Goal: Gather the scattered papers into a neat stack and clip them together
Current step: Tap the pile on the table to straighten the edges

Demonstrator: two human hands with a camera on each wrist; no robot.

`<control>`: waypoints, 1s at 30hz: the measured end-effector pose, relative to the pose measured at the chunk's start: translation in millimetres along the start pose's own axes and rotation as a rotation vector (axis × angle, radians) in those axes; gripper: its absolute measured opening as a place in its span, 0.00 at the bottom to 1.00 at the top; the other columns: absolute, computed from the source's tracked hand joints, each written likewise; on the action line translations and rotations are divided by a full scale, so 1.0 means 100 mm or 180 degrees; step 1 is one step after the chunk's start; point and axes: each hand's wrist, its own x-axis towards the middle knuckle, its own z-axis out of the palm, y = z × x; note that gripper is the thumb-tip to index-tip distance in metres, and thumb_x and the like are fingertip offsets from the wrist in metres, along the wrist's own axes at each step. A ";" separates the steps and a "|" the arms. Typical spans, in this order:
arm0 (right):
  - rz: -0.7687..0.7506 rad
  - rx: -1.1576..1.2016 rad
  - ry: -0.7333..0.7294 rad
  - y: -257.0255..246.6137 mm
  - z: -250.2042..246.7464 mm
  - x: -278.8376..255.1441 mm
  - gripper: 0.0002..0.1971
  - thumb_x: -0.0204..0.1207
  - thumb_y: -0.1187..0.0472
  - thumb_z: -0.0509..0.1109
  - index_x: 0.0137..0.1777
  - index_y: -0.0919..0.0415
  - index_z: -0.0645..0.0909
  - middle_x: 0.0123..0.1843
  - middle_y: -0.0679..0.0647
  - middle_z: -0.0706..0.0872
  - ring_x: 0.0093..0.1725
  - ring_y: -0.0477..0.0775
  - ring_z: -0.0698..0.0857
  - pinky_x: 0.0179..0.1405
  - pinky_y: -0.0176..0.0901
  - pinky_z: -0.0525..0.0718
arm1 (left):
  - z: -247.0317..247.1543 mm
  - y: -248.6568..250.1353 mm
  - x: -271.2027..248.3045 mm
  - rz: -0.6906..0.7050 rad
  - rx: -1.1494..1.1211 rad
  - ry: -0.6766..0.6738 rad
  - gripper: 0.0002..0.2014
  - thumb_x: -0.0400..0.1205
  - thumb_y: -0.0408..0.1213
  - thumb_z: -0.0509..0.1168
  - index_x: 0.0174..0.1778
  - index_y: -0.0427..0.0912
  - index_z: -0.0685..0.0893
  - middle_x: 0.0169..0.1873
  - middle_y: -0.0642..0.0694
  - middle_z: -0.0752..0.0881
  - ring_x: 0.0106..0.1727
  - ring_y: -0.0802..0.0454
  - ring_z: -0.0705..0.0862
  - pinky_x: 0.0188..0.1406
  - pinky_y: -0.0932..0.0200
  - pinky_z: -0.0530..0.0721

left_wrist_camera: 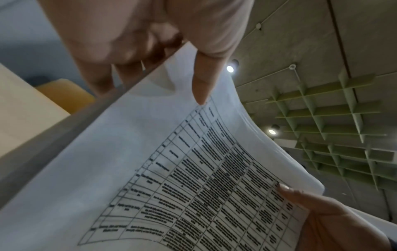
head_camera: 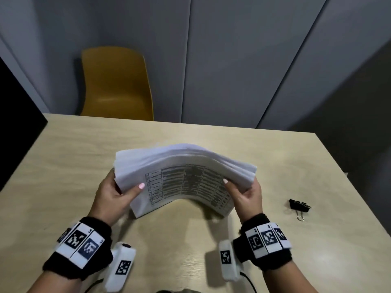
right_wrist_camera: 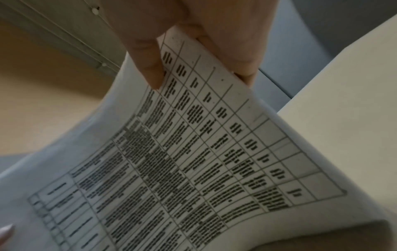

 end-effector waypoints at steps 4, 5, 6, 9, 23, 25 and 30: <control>-0.0001 -0.0114 -0.0086 -0.03 0.01 0.01 0.17 0.70 0.80 0.70 0.46 0.56 0.83 0.37 0.38 0.91 0.41 0.37 0.88 0.42 0.30 0.86 | 0.01 -0.02 0.02 -0.0005 0.0160 0.0091 0.12 0.74 0.22 0.70 0.45 0.44 0.82 0.28 0.65 0.88 0.34 0.75 0.84 0.37 0.79 0.80; -0.0001 -0.0110 -0.0057 -0.04 0.03 0.01 0.17 0.70 0.80 0.69 0.45 0.56 0.83 0.36 0.38 0.91 0.40 0.37 0.88 0.42 0.30 0.85 | 0.02 -0.01 0.02 0.0020 0.0233 0.0144 0.10 0.76 0.22 0.68 0.45 0.42 0.82 0.27 0.68 0.87 0.34 0.76 0.84 0.37 0.80 0.79; -0.0008 -0.0077 -0.0034 -0.06 0.05 0.01 0.17 0.70 0.80 0.69 0.45 0.56 0.83 0.36 0.38 0.91 0.39 0.36 0.88 0.41 0.29 0.85 | 0.03 -0.01 0.04 0.0045 0.0280 0.0192 0.09 0.77 0.21 0.66 0.47 0.39 0.82 0.28 0.68 0.87 0.34 0.76 0.84 0.37 0.80 0.79; -0.0043 -0.0003 0.0069 -0.10 0.09 -0.02 0.16 0.71 0.79 0.69 0.46 0.55 0.82 0.35 0.38 0.91 0.38 0.34 0.87 0.39 0.26 0.83 | 0.05 0.05 0.04 0.0054 0.0200 0.0210 0.13 0.74 0.25 0.71 0.53 0.37 0.81 0.40 0.49 0.88 0.39 0.68 0.86 0.37 0.79 0.80; 0.0627 0.0538 0.1226 -0.36 0.26 0.17 0.17 0.63 0.44 0.70 0.20 0.54 0.76 0.21 0.41 0.75 0.32 0.51 0.73 0.38 0.43 0.72 | 0.27 0.41 0.16 -0.0213 -0.0577 0.1300 0.14 0.65 0.59 0.71 0.29 0.52 0.87 0.31 0.58 0.88 0.44 0.48 0.83 0.58 0.37 0.81; 0.0631 0.0643 0.1180 -0.37 0.25 0.16 0.13 0.66 0.52 0.69 0.23 0.55 0.77 0.21 0.41 0.76 0.30 0.51 0.74 0.32 0.39 0.71 | 0.26 0.37 0.17 -0.0283 -0.0605 0.1370 0.11 0.63 0.55 0.72 0.28 0.52 0.87 0.33 0.56 0.89 0.44 0.48 0.85 0.61 0.32 0.81; 0.0650 0.0740 0.1119 -0.41 0.27 0.13 0.10 0.61 0.55 0.64 0.36 0.59 0.83 0.36 0.56 0.81 0.36 0.55 0.79 0.35 0.42 0.74 | 0.27 0.38 0.17 -0.0184 -0.0798 0.1493 0.08 0.68 0.52 0.71 0.27 0.53 0.85 0.38 0.47 0.88 0.43 0.46 0.83 0.55 0.40 0.83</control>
